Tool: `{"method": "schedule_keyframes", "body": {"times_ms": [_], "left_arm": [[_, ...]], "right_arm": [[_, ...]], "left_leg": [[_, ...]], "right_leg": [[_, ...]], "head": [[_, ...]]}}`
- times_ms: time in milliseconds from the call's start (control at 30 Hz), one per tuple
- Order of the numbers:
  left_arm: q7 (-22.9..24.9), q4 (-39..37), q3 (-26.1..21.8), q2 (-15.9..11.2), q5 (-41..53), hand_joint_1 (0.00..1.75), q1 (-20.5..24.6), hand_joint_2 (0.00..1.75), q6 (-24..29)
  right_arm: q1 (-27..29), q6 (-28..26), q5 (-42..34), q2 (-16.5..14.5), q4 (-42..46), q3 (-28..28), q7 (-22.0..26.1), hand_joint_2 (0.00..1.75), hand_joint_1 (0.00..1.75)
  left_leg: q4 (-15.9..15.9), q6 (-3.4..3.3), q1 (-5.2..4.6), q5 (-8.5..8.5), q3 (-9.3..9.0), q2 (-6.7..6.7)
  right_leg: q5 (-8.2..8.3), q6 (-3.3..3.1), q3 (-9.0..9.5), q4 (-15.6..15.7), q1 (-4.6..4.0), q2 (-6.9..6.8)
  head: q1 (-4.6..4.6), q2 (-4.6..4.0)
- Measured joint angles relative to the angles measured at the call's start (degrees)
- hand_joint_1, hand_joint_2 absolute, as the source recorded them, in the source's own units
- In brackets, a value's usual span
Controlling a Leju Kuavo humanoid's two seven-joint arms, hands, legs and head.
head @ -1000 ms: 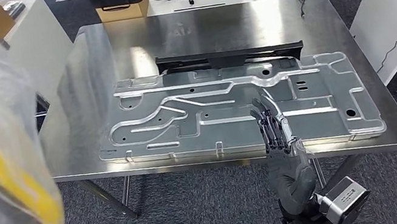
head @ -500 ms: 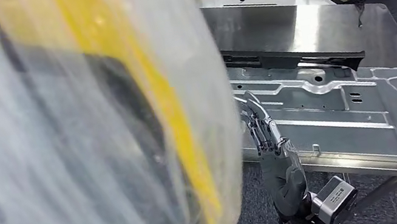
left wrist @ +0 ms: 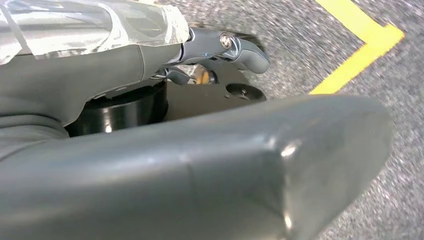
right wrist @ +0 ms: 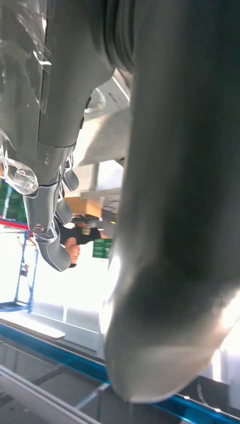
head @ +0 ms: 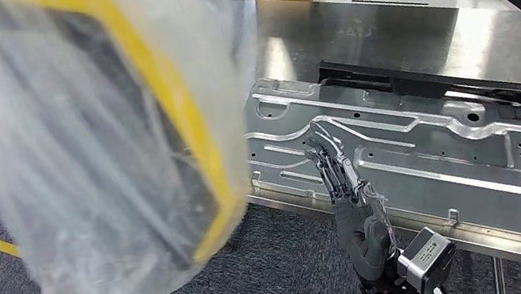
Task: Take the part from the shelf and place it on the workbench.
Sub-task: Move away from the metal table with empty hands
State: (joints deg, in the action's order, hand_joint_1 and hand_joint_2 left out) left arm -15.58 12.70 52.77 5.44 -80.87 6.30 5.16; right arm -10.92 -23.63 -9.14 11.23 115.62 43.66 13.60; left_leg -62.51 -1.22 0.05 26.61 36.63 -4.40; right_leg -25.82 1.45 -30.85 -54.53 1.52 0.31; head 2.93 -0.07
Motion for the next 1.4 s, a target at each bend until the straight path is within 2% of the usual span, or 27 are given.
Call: {"method": "schedule_keyframes", "body": {"times_ms": [67, 133, 200, 267, 333, 400, 433, 467, 533, 600, 667, 700, 733, 767, 833, 867, 900, 967, 1000, 1033, 1067, 1133, 1167, 1200, 1267, 1333, 1400], "left_arm": [[0.5, 0.0, 1.0, -0.3, 1.2, 0.0, 0.2, 0.0, 0.5], [0.8, 0.0, 1.6, -0.3, 1.0, 0.0, 0.3, 0.0, 0.2], [0.8, 0.0, 1.9, -0.3, 1.0, 0.0, 0.3, 0.0, 0.1], [0.8, 0.0, 2.1, -0.2, 0.9, 0.0, 0.3, 0.0, 0.1], [0.9, 0.0, 2.2, -0.2, 0.9, 0.0, 0.3, 0.0, 0.1], [0.9, 0.0, 2.2, -0.2, 0.9, 0.0, 0.3, 0.0, 0.0], [0.9, 0.0, 2.2, -0.1, 0.9, 0.0, 0.3, 0.0, 0.0], [0.9, 0.0, 2.2, -0.1, 0.9, 0.0, 0.2, 0.0, 0.0], [0.8, 0.0, 2.2, -0.1, 0.8, 0.0, 0.2, 0.0, 0.0], [0.7, 0.0, 2.2, -0.1, 0.8, 0.0, 0.3, 0.0, 0.0], [0.6, 0.0, 2.2, -0.1, 0.9, 0.0, 0.4, 0.0, 0.0], [0.6, 0.0, 2.2, -0.1, 0.9, 0.0, 0.3, 0.0, 0.0], [0.6, 0.0, 2.2, -0.1, 0.9, 0.0, 0.2, 0.0, 0.0], [0.6, 0.0, 2.2, -0.1, 0.9, 0.0, 0.1, 0.0, 0.0], [0.5, 0.0, 2.3, -0.2, 1.0, 0.0, 0.1, 0.0, 0.0], [0.5, 0.0, 2.3, -0.2, 1.1, 0.0, 0.2, 0.0, 0.0], [0.5, 0.0, 2.3, -0.2, 1.3, 0.0, 0.3, 0.0, 0.1], [0.4, 0.0, 2.5, -0.3, 1.6, 0.0, 0.4, 0.0, 0.1], [0.4, 0.0, 2.6, -0.4, 1.7, 0.0, 0.4, 0.0, 0.1], [0.4, 0.0, 2.6, -0.4, 1.8, 0.0, 0.3, 0.0, 0.1], [0.5, 0.0, 2.7, -0.5, 1.9, 0.0, 0.3, 0.0, 0.1], [0.5, 0.0, 2.9, -0.5, 2.0, 0.0, 0.3, 0.0, 0.0], [0.6, 0.0, 3.0, -0.5, 2.0, 0.0, 0.4, 0.0, 0.0], [0.6, 0.0, 3.2, -0.4, 2.0, 0.0, 0.4, 0.0, 0.0], [0.7, 0.0, 3.4, -0.3, 1.9, 0.0, 0.3, 0.0, 0.0], [0.9, 0.0, 3.5, -0.3, 1.8, 0.0, 0.3, 0.0, 0.0], [1.0, 0.0, 3.6, -0.2, 1.8, 0.0, 0.4, 0.0, 0.0]], "right_arm": [[0.0, 0.5, 0.2, -0.1, -0.4, 0.1, 0.0, 0.0, 0.0], [-0.1, 0.5, 0.6, -0.2, -0.5, 0.1, 0.0, 0.0, 0.0], [-0.1, 0.4, 0.7, -0.2, -0.5, 0.2, 0.0, 0.0, 0.0], [-0.2, 0.4, 0.8, -0.3, -0.5, 0.3, 0.0, 0.0, 0.0], [-0.2, 0.4, 0.8, -0.3, -0.5, 0.3, 0.0, 0.0, 0.0], [0.0, 0.4, 0.8, -0.2, -0.5, 0.3, 0.0, 0.0, 0.0], [0.1, 0.4, 0.8, -0.2, -0.6, 0.4, 0.0, 0.0, 0.0], [0.1, 0.4, 0.8, -0.2, -0.6, 0.4, 0.0, 0.0, 0.0], [0.2, 0.4, 0.8, -0.2, -0.6, 0.5, -0.1, 0.0, 0.0], [0.2, 0.4, 0.9, -0.2, -0.6, 0.5, -0.1, 0.0, 0.0], [0.2, 0.4, 1.0, -0.2, -0.6, 0.5, -0.1, 0.0, 0.0], [0.1, 0.4, 1.1, -0.2, -0.5, 0.5, -0.1, 0.0, 0.0], [0.1, 0.4, 1.1, -0.2, -0.5, 0.5, -0.2, 0.0, 0.0], [0.0, 0.4, 1.2, -0.3, -0.5, 0.6, -0.2, 0.0, 0.0], [0.0, 0.4, 1.3, -0.3, -0.5, 0.6, -0.1, 0.0, 0.0], [0.0, 0.4, 1.3, -0.3, -0.5, 0.6, -0.1, 0.0, 0.0], [0.1, 0.4, 1.3, -0.4, -0.5, 0.6, -0.1, 0.0, 0.0], [0.2, 0.4, 1.3, -0.4, -0.5, 0.6, -0.1, 0.0, 0.0], [0.2, 0.4, 1.3, -0.4, -0.5, 0.6, -0.1, 0.0, 0.0], [0.2, 0.5, 1.3, -0.4, -0.5, 0.6, -0.1, 0.0, 0.0], [0.1, 0.5, 1.3, -0.4, -0.5, 0.6, -0.1, 0.0, 0.0], [0.1, 0.6, 1.3, -0.4, -0.5, 0.6, 0.0, 0.0, 0.0], [0.1, 0.7, 1.3, -0.4, -0.5, 0.6, 0.0, 0.0, 0.0], [0.0, 0.8, 1.3, -0.4, -0.5, 0.6, 0.0, 0.0, 0.0], [-0.1, 1.0, 1.3, -0.5, -0.5, 0.6, 0.0, 0.0, 0.0], [-0.3, 1.0, 1.3, -0.5, -0.5, 0.7, 0.0, 0.0, 0.0], [-0.3, 1.0, 1.3, -0.5, -0.5, 0.7, -0.1, 0.0, 0.0]], "left_leg": [[-0.1, 0.71, 0.03, -0.07, 0.02, 5.72], [7.4, 0.05, -0.28, -3.38, -3.52, 7.62], [7.5, -0.83, -0.47, -3.35, -3.48, 6.48], [7.9, -1.63, -0.33, -3.53, -3.8, 5.31], [8.1, -2.27, -0.17, -3.67, -4.02, 4.16], [8.1, -2.55, -0.26, -3.68, -4.02, 2.81], [8.1, -2.59, -0.31, -3.68, -4.05, 2.03], [8.0, -2.6, -0.32, -3.67, -4.1, 1.27], [8.0, -2.57, -0.27, -3.66, -4.27, -0.13], [7.8, -2.34, -0.29, -3.57, -4.29, -1.46], [7.6, -1.8, -0.31, -3.57, -3.95, -2.79], [7.6, -1.43, -0.24, -3.66, -3.71, -3.4], [7.6, -1.08, -0.07, -3.77, -3.5, -4.02], [7.4, -0.74, 0.0, -3.66, -3.28, -3.76], [4.3, -0.07, -0.06, -1.85, -1.68, -0.92], [0.8, 0.24, -0.09, -0.09, -0.03, 1.08], [-3.4, 0.53, -0.06, 1.82, 2.09, 2.36], [-9.7, 0.85, 0.07, 3.82, 5.23, 3.19], [-9.8, 0.87, 0.1, 3.29, 5.25, 3.32], [-7.4, 0.78, 0.09, 1.78, 3.96, 3.59], [-3.1, 0.55, -0.03, -0.26, 1.69, 4.5], [4.8, -0.22, -0.68, -2.94, -2.41, 7.53], [6.8, -0.62, -1.01, -3.35, -3.33, 8.56], [7.4, -0.93, -1.28, -3.22, -3.45, 8.79], [7.7, -1.46, -1.16, -3.4, -3.39, 7.34], [8.2, -2.08, -0.76, -3.71, -3.74, 5.9], [8.3, -2.54, -0.57, -3.83, -3.96, 4.47]], "right_leg": [[-0.71, 0.31, 0.75, 0.0, -0.16, -3.8], [-1.35, 1.15, 1.44, 0.0, -0.44, -6.15], [-1.59, 1.71, 1.75, 0.1, -0.47, -7.02], [-2.88, 2.19, 1.6, -1.2, -0.22, -5.42], [-6.35, 2.29, -1.04, -7.3, -0.16, -2.18], [-9.5, 2.21, -5.18, -15.4, -0.32, -0.77], [-9.66, 2.17, -6.42, -17.4, -0.36, -0.62], [-8.89, 2.12, -6.78, -17.5, -0.37, -0.55], [-5.54, 1.98, -5.14, -13.1, -0.31, -0.21], [-2.14, 1.84, -1.97, -5.8, -0.09, 2.2], [-0.75, 1.6, -0.07, -1.2, 0.08, 4.37], [-0.88, 1.36, 0.08, -0.8, -0.03, 4.43], [-0.78, 1.07, 0.08, -0.7, -0.06, 3.71], [-0.7, 0.75, 0.14, -0.6, -0.1, 2.99], [-0.58, 0.06, 0.28, -0.4, 0.02, 1.39], [-0.63, -0.17, 0.34, -0.3, -0.03, 0.56], [-0.72, -0.37, 0.37, -0.4, -0.08, -0.32], [-0.9, -0.46, 0.46, -0.4, -0.15, -2.03], [-1.03, -0.43, 0.56, -0.4, -0.16, -2.83], [-1.18, -0.34, 0.75, -0.4, -0.16, -3.55], [-1.37, -0.21, 1.03, -0.4, -0.18, -4.23], [-1.83, 0.24, 1.55, -0.4, -0.44, -5.36], [-2.02, 0.48, 1.73, -0.4, -0.6, -5.84], [-2.16, 0.71, 1.86, -0.3, -0.74, -6.33], [-2.46, 1.22, 2.17, -0.1, -0.78, -7.03], [-4.18, 1.67, 1.56, -2.3, -0.64, -4.9], [-7.75, 1.85, -1.6, -9.2, -0.52, -1.69]], "head": [[0.36, 0.0], [0.33, 0.0], [0.28, 0.0], [0.29, 0.0], [0.21, 0.0], [0.15, 0.0], [0.15, 0.0], [0.15, 0.0], [0.15, 0.0], [0.15, 0.0], [0.17, 0.0], [0.18, 0.0], [0.19, 0.01], [0.19, 0.01], [0.42, 0.0], [0.55, 0.0], [0.69, 0.0], [0.73, 0.0], [0.74, 0.0], [0.75, 0.0], [0.76, 0.0], [0.8, 0.0], [0.83, 0.0], [0.86, 0.0], [0.88, 0.0], [0.85, 0.01], [0.76, 0.01]]}}
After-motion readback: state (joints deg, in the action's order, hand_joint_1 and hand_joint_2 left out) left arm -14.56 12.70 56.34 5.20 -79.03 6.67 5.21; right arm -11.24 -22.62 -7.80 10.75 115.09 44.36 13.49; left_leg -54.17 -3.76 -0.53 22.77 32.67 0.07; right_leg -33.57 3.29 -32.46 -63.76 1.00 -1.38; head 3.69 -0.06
